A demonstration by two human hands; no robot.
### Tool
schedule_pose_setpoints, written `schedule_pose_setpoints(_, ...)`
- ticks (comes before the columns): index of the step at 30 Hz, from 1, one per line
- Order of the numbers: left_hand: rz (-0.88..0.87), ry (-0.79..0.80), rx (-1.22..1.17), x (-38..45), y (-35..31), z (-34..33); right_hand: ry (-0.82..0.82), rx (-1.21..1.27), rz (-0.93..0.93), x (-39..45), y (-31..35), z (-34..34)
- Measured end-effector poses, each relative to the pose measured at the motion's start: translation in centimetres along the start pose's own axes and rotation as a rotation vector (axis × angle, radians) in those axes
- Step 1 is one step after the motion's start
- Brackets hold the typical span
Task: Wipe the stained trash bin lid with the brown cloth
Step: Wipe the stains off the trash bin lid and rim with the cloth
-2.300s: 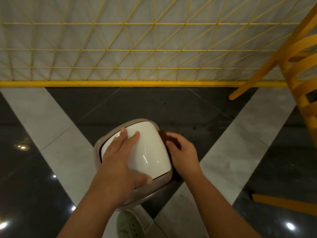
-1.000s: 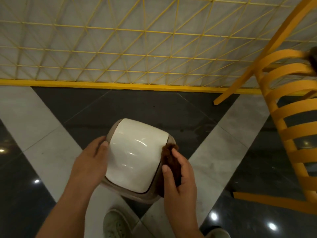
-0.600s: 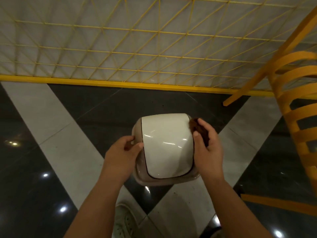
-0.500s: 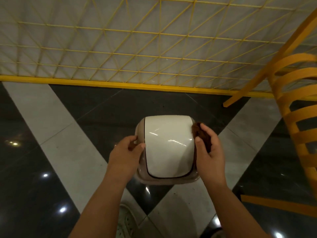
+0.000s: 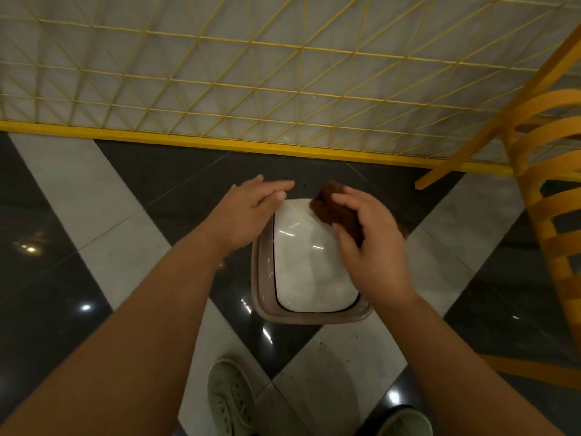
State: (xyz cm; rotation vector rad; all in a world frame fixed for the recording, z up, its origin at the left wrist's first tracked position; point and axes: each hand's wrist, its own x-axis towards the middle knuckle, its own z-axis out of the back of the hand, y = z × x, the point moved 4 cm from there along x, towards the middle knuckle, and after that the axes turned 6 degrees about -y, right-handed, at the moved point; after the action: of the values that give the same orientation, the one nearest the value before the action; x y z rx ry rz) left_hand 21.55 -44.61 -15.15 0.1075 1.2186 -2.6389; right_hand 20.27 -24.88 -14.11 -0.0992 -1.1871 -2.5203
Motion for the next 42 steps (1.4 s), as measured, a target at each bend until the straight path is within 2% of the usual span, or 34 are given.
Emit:
schedule_pose_setpoints(2, -0.010, 0.074, 0.079, 0.4, 0.8, -1.0, 0.091, -0.134, 0.073, 0.4, -0.1, -1.9)
schedule_pose_setpoints(7, -0.019, 0.006, 0.053, 0.0, 2.2, -1.7, 0.042, -0.197, 0.267, -2.8, 0.7, -3.7)
schedule_pose_setpoints(9, -0.017, -0.001, 0.066, 0.0, 2.2, -1.8, 0.140, -0.183, 0.349, -5.2, 0.7, -4.7)
schedule_pose_setpoints(11, -0.007, 0.005, 0.068, 0.0, 2.0, -2.0, 0.269, -0.182, 0.369, -8.1, -0.6, -5.6)
schedule_pose_setpoints(14, -0.002, 0.014, 0.093, -0.1, 2.2, -2.1, 0.372, -0.262, 0.372, -11.6, -2.7, -5.0)
schedule_pose_setpoints(17, -0.007, 0.024, 0.115, -0.1, 2.2, -2.2, 0.300, -0.294, 0.362, -12.0, -3.5, -1.8)
schedule_pose_setpoints(20, 0.012, 0.020, 0.094, -0.2, 2.1, -2.5, 0.108, -0.237, 0.225, -8.7, -3.2, 2.2)
schedule_pose_setpoints(23, 0.026, 0.035, 0.087, -0.7, 2.2, -2.9, -0.050, -0.198, 0.082, -4.0, -3.1, 3.4)
schedule_pose_setpoints(27, 0.023, 0.032, 0.092, -1.0, 2.1, -3.1, -0.024, -0.155, -0.072, -3.7, -4.7, 1.0)
schedule_pose_setpoints(33, 0.014, 0.044, -0.070, -1.2, 1.8, -3.3, -0.166, -0.029, -0.166, -9.5, -6.1, 0.6)
schedule_pose_setpoints(38, 0.012, 0.033, -0.109, -1.1, 2.0, -3.5, -0.175, 0.047, -0.399, -13.4, -7.8, -0.4)
schedule_pose_setpoints(42, 0.009, 0.025, -0.112, -1.2, 2.0, -3.5, -0.192, -0.020, -0.448, -15.2, -7.4, -1.1)
